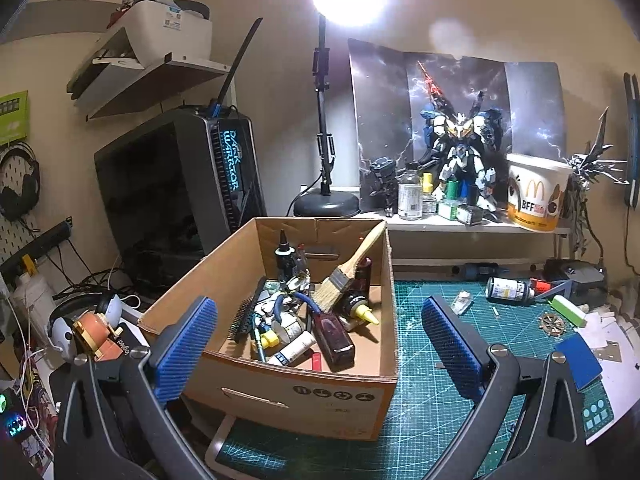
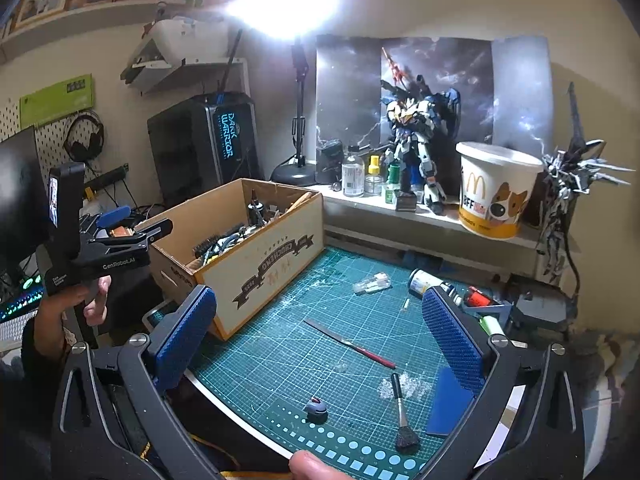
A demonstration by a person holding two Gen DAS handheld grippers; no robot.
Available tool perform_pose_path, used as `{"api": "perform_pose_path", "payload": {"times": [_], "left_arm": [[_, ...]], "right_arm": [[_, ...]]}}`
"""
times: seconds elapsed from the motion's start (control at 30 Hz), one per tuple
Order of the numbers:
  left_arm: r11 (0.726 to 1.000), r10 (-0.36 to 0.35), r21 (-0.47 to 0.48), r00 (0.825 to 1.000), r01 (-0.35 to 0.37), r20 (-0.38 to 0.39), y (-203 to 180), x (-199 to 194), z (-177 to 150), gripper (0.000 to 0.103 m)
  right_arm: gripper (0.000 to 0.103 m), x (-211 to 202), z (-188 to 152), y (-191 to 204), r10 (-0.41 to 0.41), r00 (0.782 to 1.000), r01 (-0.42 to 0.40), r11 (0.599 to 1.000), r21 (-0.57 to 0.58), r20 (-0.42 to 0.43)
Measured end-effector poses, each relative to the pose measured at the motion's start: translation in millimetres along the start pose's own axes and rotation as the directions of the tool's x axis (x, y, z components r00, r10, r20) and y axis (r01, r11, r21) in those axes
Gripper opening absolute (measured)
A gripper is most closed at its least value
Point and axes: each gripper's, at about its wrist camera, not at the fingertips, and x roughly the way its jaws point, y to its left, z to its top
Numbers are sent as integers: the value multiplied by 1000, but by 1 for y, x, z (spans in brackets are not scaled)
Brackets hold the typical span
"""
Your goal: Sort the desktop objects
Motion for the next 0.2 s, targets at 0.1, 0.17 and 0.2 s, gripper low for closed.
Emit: {"api": "perform_pose_path", "payload": {"times": [0.1,0.17,0.2], "left_arm": [[1000,2,4,1000,-2,-6,1,1,-2,103],[1000,5,5,1000,-5,-8,1,1,-2,103],[1000,9,6,1000,-9,-10,1,1,-3,103]], "right_arm": [[103,7,0,0,2,1000,-2,1000,0,-15],[103,13,-1,0,1,1000,-1,1000,-2,-25],[103,15,-1,1,2,1000,-2,1000,-2,-29]]}}
